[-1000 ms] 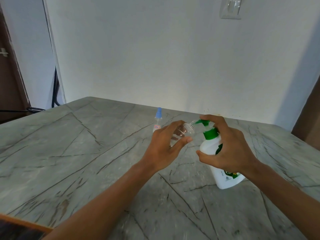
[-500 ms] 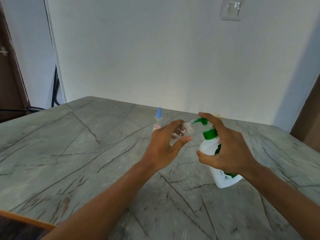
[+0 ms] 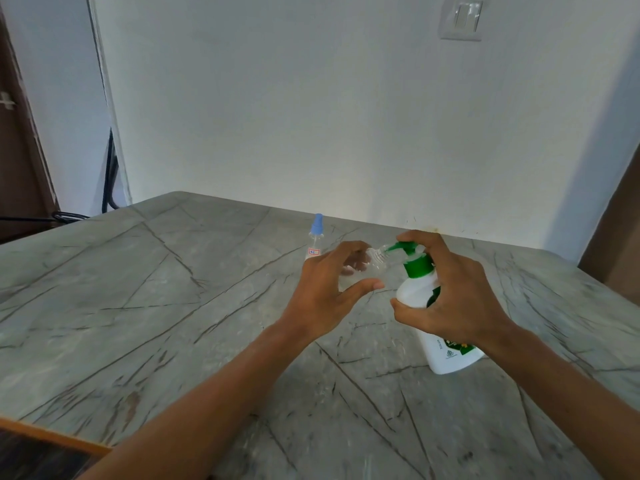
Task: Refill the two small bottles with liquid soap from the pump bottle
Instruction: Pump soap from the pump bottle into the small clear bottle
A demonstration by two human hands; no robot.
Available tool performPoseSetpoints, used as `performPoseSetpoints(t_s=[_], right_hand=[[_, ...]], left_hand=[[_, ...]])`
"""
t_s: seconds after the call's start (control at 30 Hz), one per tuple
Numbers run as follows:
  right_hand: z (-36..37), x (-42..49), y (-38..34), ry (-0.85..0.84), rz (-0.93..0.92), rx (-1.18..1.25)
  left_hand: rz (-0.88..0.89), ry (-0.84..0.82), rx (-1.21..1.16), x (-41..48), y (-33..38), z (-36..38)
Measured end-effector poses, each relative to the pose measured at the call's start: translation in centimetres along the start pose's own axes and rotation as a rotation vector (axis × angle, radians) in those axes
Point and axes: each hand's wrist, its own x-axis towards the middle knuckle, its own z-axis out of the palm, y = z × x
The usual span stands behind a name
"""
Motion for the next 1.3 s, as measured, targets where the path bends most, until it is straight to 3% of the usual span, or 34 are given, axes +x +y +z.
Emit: performPoseSetpoints(t_s=[0.33, 1.3], right_hand=[[0.1, 0.3, -0.7, -0.077, 0.027, -0.118], [0.1, 0.3, -1.1, -0.038, 0.014, -0.144]], left_hand=[[-0.100, 0.071, -0.044, 0.0, -0.3, -0.1], [-0.017, 0.099, 0.074, -0.2, 0.1, -0.3]])
